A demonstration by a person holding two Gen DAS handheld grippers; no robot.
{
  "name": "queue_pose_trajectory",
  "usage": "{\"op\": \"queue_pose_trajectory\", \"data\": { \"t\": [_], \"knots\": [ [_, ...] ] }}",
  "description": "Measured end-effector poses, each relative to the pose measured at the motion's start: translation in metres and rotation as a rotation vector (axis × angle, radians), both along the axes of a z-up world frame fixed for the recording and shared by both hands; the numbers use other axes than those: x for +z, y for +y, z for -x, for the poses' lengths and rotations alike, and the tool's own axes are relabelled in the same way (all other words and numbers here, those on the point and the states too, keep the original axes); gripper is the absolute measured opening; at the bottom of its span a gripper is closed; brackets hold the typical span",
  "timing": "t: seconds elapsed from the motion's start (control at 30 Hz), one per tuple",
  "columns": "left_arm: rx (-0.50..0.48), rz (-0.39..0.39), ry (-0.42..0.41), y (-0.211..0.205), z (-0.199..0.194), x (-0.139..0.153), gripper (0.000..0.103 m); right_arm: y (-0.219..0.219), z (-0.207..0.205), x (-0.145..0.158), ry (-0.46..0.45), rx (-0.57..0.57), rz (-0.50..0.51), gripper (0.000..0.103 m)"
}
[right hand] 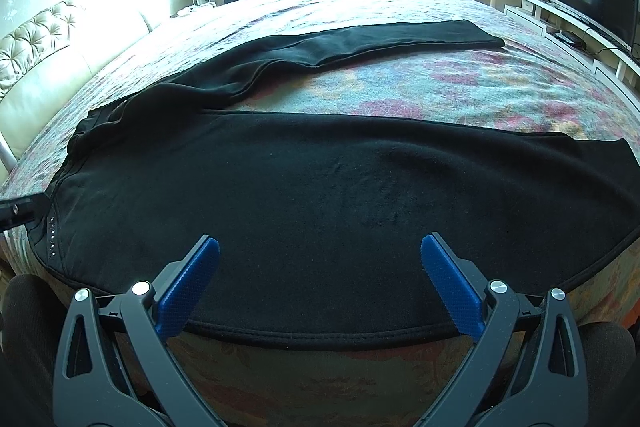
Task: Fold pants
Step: 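Grasp the waistband of the black pants with the left tool while the right tool grasps the hem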
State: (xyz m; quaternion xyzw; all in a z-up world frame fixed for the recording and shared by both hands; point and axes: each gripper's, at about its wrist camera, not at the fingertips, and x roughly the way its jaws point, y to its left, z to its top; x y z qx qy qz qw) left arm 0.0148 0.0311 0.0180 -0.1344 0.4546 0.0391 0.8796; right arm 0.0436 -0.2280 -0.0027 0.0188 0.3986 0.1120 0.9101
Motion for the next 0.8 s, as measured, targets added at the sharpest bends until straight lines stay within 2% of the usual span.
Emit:
{"op": "queue_pose_trajectory", "data": {
  "t": [0.07,0.23,0.3,0.37,0.43,0.53,0.67,0.8],
  "knots": [
    [0.034,0.029,-0.017,0.030,-0.010,0.006,0.097,0.003,-0.006,0.002,0.007,0.004,-0.006,0.101],
    [0.032,0.182,-0.040,0.128,-0.052,0.007,0.097,0.020,-0.023,0.003,0.037,0.030,-0.032,0.101],
    [0.058,0.259,0.028,0.168,-0.072,-0.005,0.097,0.030,-0.028,0.004,0.045,0.049,-0.038,0.101],
    [0.112,0.335,0.020,0.202,-0.086,-0.014,0.097,0.040,-0.032,0.005,0.053,0.071,-0.042,0.101],
    [0.166,0.342,0.022,0.235,-0.105,-0.024,0.097,0.051,-0.036,0.005,0.062,0.093,-0.040,0.101],
    [0.195,0.375,0.028,0.275,-0.136,-0.043,0.097,0.062,-0.042,0.007,0.077,0.118,-0.050,0.101],
    [0.199,0.458,0.038,0.308,-0.171,-0.065,0.097,0.070,-0.051,0.006,0.098,0.130,-0.058,0.101],
    [0.121,0.512,-0.032,0.307,-0.189,-0.058,0.097,0.075,-0.060,0.002,0.123,0.137,-0.067,0.101]
  ]
}}
